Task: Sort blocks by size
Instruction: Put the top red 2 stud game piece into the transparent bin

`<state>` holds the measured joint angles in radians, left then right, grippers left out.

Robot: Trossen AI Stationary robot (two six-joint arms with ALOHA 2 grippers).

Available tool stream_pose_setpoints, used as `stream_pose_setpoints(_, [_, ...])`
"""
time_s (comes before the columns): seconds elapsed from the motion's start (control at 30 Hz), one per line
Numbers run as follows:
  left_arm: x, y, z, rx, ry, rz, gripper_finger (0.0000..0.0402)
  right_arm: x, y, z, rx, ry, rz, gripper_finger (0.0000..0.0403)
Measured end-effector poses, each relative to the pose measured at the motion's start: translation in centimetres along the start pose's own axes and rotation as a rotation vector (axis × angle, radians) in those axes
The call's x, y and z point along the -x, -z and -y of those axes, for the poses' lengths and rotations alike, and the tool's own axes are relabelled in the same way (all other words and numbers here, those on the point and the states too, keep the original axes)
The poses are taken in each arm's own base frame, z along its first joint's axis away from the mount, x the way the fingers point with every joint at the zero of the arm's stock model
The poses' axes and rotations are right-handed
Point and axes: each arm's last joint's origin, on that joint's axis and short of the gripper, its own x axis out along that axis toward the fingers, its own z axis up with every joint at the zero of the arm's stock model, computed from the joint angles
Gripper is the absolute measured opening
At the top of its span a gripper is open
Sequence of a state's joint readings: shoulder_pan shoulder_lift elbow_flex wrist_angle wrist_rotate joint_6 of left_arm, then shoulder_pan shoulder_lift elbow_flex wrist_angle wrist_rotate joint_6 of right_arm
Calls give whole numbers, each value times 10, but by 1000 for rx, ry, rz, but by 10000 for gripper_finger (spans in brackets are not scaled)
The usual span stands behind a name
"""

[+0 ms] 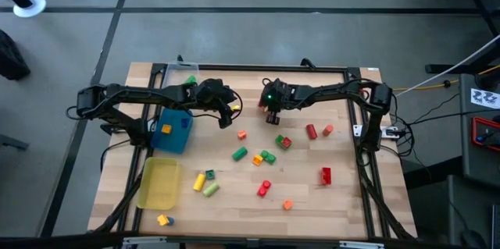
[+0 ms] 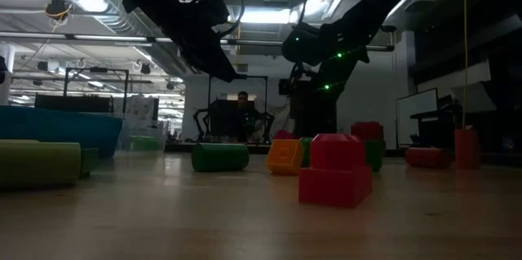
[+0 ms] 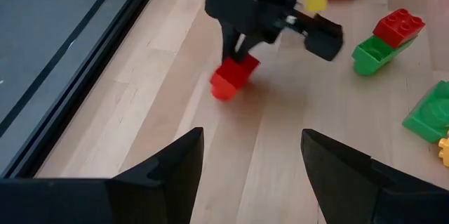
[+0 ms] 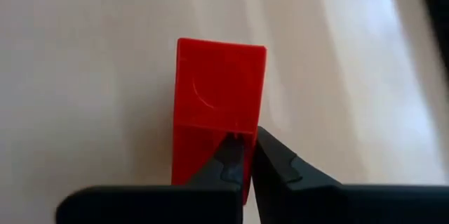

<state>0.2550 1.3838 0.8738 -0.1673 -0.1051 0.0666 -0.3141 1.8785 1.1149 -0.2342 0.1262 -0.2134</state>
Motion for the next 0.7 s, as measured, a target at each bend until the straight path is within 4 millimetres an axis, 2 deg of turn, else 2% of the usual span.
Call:
stream_pose_setpoints(0.17, [0,-1,0,69,-1,11,224,0,-9,-1,-8,-44,109,13])
stream_pose_setpoints(0.4, [1,-11,-1,224,3,114,224,1,-17,1,-14,-45,189,13])
stream_pose_setpoints(0.7, [1,-13,0,348,-6,137,224,3,-27,3,-20,-34,294,13])
